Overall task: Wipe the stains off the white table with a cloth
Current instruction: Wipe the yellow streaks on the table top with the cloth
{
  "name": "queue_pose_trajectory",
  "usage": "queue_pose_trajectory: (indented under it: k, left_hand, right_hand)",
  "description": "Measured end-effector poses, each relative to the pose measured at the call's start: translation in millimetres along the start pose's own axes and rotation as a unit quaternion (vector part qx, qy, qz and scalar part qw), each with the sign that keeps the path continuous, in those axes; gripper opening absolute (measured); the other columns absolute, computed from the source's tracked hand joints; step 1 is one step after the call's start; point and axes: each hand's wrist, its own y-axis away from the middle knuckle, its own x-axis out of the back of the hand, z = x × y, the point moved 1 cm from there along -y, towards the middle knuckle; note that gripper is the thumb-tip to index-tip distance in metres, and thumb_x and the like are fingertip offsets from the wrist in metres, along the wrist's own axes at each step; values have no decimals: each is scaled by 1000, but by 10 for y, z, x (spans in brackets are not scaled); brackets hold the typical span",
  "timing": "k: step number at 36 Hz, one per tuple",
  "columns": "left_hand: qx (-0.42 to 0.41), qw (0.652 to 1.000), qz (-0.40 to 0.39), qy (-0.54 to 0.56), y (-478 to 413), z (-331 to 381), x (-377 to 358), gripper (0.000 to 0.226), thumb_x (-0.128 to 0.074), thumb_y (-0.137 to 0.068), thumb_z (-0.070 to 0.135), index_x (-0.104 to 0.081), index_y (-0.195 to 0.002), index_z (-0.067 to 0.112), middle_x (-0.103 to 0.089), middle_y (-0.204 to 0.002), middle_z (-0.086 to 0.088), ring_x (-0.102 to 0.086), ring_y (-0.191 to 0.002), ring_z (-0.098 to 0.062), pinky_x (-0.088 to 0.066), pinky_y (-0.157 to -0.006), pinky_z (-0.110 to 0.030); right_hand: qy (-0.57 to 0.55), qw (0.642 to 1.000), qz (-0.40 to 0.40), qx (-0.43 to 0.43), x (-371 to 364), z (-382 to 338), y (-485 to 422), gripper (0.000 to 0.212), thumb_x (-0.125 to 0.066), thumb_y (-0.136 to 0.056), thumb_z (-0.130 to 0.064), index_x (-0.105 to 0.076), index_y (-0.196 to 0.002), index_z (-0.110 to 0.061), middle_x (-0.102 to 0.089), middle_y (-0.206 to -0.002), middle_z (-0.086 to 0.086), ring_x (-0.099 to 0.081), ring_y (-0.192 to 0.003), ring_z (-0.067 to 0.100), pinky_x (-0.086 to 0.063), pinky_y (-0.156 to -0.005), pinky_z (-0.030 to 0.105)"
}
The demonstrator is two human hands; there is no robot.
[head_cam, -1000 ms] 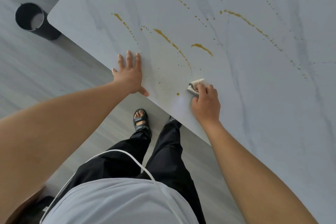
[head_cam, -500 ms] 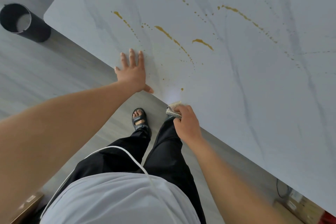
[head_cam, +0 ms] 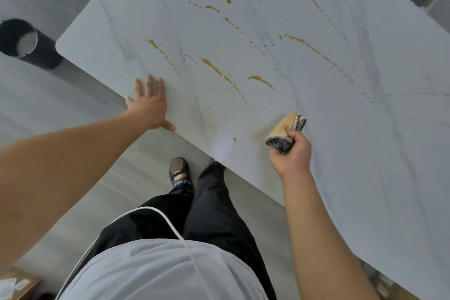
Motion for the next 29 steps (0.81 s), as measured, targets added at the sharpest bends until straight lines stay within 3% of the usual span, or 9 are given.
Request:
queue_pose_trajectory:
  k: [3,5,8,10,11,15,18,24,29]
  left_hand:
    - [12,1000,-10,-6,-37,54,8,153,-87,-67,59,28,-157,14,34,-164,-12,25,-151,-45,-17,-119,-70]
    - [12,1000,-15,-5,-43,76,14,153,-88,-67,57,28,-157,14,34,-163,-13,26,-151,-46,-17,-119,-70]
    - [16,1000,-20,-4,-52,79,28,153,-87,-67,57,29,-157,13,34,-163,-14,27,-150,-46,-16,-120,-69]
    - [11,1000,-20,-1,-44,42,14,152,-87,-67,57,28,-157,14,33,-163,-14,27,-150,-46,-14,-120,-69]
    - [10,1000,-19,2,-49,36,18,151,-87,-67,57,27,-157,14,33,-164,-13,28,-150,-45,-13,-121,-69]
    - [8,1000,-20,-1,-55,39,24,152,-87,-66,58,26,-158,14,31,-164,-14,27,-150,-45,-13,-121,-69]
    - [15,1000,-25,-6,-71,42,13,153,-86,-65,61,27,-157,15,32,-164,-13,27,-150,-45,-14,-120,-70]
    - [20,999,-40,-5,-73,52,54,153,-87,-67,60,30,-156,18,39,-161,-9,31,-149,-42,-12,-120,-71]
    - [26,999,-41,-7,-59,68,61,153,-87,-67,60,31,-156,19,40,-160,-8,32,-149,-42,-12,-120,-70]
  right_hand:
    - [76,990,20,120,-124,-519,-391,22,-58,-79,-4,-64,-96,-16,-65,-89,1,-65,-77,14,-52,-71,28]
    - [190,956,39,220,-238,-810,-611,23,-58,-70,-10,-63,-90,-20,-64,-87,-1,-61,-79,16,-51,-75,34]
    - [382,866,-1,324,-469,-1135,-903,28,-54,-78,-11,-63,-104,-16,-62,-96,-4,-58,-83,12,-52,-83,31]
    - [474,788,-43,390,-630,-1296,-1078,33,-53,-83,-7,-63,-113,-13,-60,-107,3,-58,-84,13,-45,-78,12]
    - [515,745,-55,419,-723,-1366,-1190,33,-52,-84,-6,-64,-114,-11,-57,-110,8,-59,-85,18,-42,-77,10]
    - [623,616,-86,474,-958,-1464,-1586,42,-50,-80,-10,-63,-119,-15,-54,-114,15,-55,-107,35,-47,-91,39]
    - [649,590,-84,473,-1038,-1333,-1695,41,-49,-81,-9,-62,-120,-15,-52,-117,15,-53,-109,37,-48,-83,44]
    - [632,599,-43,489,-846,-812,-1531,40,-50,-78,-6,-60,-117,-9,-53,-110,17,-51,-103,39,-47,-69,42]
    - [641,480,-145,581,-561,-410,-1353,33,-50,-71,-10,-61,-102,-6,-54,-92,18,-53,-79,38,-48,-60,42]
